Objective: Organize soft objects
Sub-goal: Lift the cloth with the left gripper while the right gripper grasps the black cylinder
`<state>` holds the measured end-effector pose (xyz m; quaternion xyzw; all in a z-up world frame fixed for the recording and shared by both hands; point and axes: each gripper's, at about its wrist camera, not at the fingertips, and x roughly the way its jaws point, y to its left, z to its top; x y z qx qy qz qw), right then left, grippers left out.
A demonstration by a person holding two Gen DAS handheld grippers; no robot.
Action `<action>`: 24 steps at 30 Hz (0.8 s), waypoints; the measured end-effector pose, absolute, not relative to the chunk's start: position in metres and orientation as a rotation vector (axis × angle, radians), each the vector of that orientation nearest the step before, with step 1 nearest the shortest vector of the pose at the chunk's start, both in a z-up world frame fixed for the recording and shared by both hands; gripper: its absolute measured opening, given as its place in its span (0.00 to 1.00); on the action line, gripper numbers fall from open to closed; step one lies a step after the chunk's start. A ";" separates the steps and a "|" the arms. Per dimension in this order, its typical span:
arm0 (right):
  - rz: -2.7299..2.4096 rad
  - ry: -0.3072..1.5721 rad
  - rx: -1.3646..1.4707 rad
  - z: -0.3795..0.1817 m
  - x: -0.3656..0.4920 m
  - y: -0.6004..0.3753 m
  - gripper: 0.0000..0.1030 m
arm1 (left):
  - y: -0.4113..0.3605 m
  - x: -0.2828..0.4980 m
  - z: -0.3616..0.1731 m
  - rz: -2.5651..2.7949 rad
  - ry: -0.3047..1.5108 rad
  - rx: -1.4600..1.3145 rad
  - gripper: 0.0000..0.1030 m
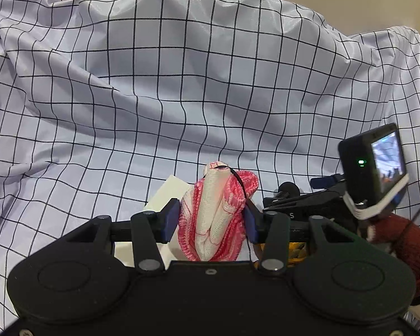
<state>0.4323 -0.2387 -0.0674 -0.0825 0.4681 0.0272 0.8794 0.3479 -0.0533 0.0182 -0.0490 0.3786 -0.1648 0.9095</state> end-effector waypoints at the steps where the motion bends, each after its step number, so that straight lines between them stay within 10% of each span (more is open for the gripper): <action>1: 0.053 0.985 -0.164 -0.071 0.434 -0.241 0.78 | -0.053 0.348 0.018 -0.342 0.781 -0.102 0.46; 7: 0.079 1.015 -0.035 -0.078 0.440 -0.256 0.55 | -0.053 0.346 0.017 -0.350 0.783 -0.106 0.46; 24: 0.049 0.952 -0.054 -0.054 0.429 -0.284 0.73 | -0.053 0.344 0.016 -0.367 0.789 -0.123 0.46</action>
